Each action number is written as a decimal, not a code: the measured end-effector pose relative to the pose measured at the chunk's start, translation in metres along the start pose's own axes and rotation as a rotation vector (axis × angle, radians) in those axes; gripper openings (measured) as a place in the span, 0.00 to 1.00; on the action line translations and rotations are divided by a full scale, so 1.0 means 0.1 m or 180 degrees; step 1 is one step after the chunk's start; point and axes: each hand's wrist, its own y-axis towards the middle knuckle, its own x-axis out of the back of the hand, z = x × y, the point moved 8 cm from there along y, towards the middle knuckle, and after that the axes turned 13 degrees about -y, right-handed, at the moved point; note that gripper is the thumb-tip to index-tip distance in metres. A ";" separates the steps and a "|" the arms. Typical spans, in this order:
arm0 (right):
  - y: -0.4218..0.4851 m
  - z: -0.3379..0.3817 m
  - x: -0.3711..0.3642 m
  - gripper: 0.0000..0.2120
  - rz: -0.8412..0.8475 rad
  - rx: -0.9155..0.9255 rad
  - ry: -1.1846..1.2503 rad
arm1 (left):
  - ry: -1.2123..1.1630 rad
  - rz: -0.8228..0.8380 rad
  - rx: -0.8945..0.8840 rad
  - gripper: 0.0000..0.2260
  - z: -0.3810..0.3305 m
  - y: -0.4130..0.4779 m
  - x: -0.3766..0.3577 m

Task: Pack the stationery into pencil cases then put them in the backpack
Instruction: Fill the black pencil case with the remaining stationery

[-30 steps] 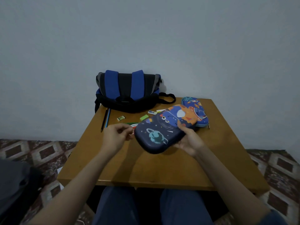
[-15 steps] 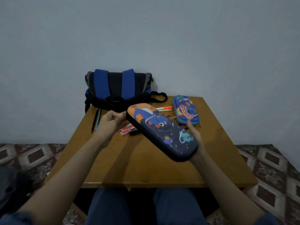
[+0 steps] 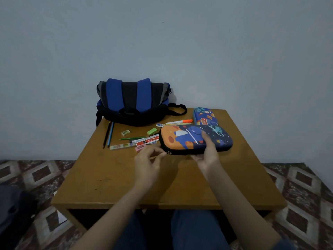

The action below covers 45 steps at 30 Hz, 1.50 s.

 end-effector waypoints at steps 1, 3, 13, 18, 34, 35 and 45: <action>0.02 -0.01 0.02 0.21 0.0023 0.0004 -0.0090 | 0.0037 0.0039 0.0004 0.04 0.02 0.01 0.01; 0.04 0.00 0.04 0.21 0.0106 -0.0030 -0.0233 | 0.0209 0.0161 -0.0005 0.02 0.03 0.02 0.02; -0.09 0.19 0.06 0.07 0.1211 0.0128 -0.1501 | 0.0352 0.0660 0.0035 0.11 0.08 0.10 0.19; -0.10 0.34 0.07 0.18 0.1213 0.0215 -0.1905 | 0.0196 0.1105 0.0499 0.04 0.13 0.08 0.05; -0.16 -0.55 0.18 0.55 0.1164 -0.0417 -0.3266 | -0.1076 0.1244 0.2103 0.44 0.47 -0.54 -0.48; -0.16 -0.56 0.16 0.57 0.1202 -0.0381 -0.3209 | -0.1103 0.1219 0.2162 0.45 0.50 -0.53 -0.45; 0.00 -0.63 0.24 0.20 0.1081 -0.0287 -0.2887 | -0.1558 0.0508 0.2654 0.30 0.83 -0.30 -0.01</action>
